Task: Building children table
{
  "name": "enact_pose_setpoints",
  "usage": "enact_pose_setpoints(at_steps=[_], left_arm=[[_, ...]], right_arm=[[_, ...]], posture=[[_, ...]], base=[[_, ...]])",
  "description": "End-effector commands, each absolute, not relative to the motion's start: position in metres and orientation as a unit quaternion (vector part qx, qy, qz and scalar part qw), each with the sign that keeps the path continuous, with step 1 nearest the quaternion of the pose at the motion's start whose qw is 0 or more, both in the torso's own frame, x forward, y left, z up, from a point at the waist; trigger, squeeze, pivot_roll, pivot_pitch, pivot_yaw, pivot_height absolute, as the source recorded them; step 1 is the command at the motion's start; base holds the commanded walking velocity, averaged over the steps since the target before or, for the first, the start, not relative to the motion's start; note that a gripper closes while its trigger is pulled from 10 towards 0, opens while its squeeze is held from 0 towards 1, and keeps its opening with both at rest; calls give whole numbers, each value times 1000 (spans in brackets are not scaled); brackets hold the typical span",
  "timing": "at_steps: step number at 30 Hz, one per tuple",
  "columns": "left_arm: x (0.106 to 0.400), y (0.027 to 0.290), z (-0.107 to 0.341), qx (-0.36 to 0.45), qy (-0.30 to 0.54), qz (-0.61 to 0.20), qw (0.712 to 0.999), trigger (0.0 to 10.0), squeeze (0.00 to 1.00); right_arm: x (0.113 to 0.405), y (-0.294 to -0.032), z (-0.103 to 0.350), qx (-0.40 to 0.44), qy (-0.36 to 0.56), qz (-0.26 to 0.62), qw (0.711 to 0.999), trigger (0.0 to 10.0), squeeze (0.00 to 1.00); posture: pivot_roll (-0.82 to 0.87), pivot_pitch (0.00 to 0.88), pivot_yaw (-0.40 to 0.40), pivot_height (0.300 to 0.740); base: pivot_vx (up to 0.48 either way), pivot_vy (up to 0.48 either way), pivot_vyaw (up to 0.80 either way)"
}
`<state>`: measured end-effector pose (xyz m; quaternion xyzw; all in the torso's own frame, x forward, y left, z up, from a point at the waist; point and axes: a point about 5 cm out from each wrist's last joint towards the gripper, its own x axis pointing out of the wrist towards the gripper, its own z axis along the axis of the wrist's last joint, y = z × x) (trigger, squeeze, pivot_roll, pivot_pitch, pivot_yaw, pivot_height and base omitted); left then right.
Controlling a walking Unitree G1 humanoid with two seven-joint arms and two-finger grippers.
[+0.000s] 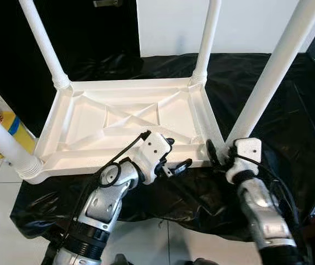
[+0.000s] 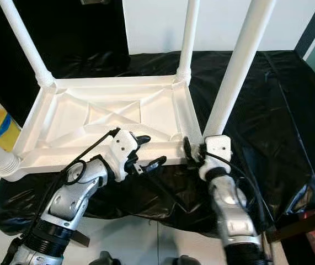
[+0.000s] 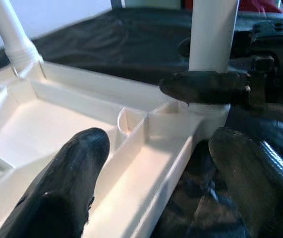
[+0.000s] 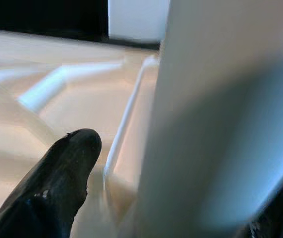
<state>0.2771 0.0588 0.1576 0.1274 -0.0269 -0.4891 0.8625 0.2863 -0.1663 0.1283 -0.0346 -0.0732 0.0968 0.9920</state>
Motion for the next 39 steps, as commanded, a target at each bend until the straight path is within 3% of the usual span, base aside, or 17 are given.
enact_pose_setpoints(at_steps=[1, 12, 22, 23, 24, 25, 26, 35, 36, 39], left_arm=[[276, 51, 162, 126, -45, -488, 862, 10000, 0], [269, 40, 162, 141, -51, -524, 839, 10000, 0], [266, 37, 161, 139, -50, -535, 832, 10000, 0], [266, 36, 160, 139, -50, -536, 831, 10000, 0], [266, 36, 160, 139, -50, -538, 830, 10000, 0], [265, 35, 160, 138, -50, -538, 830, 10000, 0], [266, 35, 160, 138, -50, -539, 829, 10000, 0], [267, 36, 161, 137, -51, -537, 831, 10000, 0], [267, 36, 161, 137, -51, -536, 831, 10000, 0], [267, 37, 161, 137, -51, -535, 832, 10000, 0]], right_arm=[[290, -163, 130, -26, -79, 121, 989, 10000, 0], [293, -168, 120, -65, -46, 242, 967, 10000, 0], [293, -176, 109, -67, -24, 260, 963, 10000, 0], [293, -176, 108, -68, -23, 261, 963, 9333, 0], [293, -176, 106, -68, -22, 262, 962, 3686, 0], [293, -175, 105, -67, -22, 262, 962, 1412, 0], [293, -175, 105, -69, -21, 262, 962, 0, 0], [295, -175, 102, -67, -22, 254, 965, 0, 0], [295, -175, 101, -66, -21, 247, 966, 9765, 0], [295, -176, 100, -63, -17, 233, 970, 10000, 0]], posture=[[31, 6, -70, 740], [40, 27, -58, 740], [36, 38, -44, 740], [35, 38, -43, 740], [33, 38, -42, 740], [33, 38, -42, 740], [30, 37, -38, 740], [33, 32, -39, 740], [33, 33, -41, 740], [34, 34, -44, 740]], base=[[0, 0, 0], [0, 0, 0], [0, 0, 0], [0, 0, 0], [0, 0, 0], [0, 0, 0], [0, 0, 0], [0, 0, 0], [0, 0, 0], [0, 0, 0]])
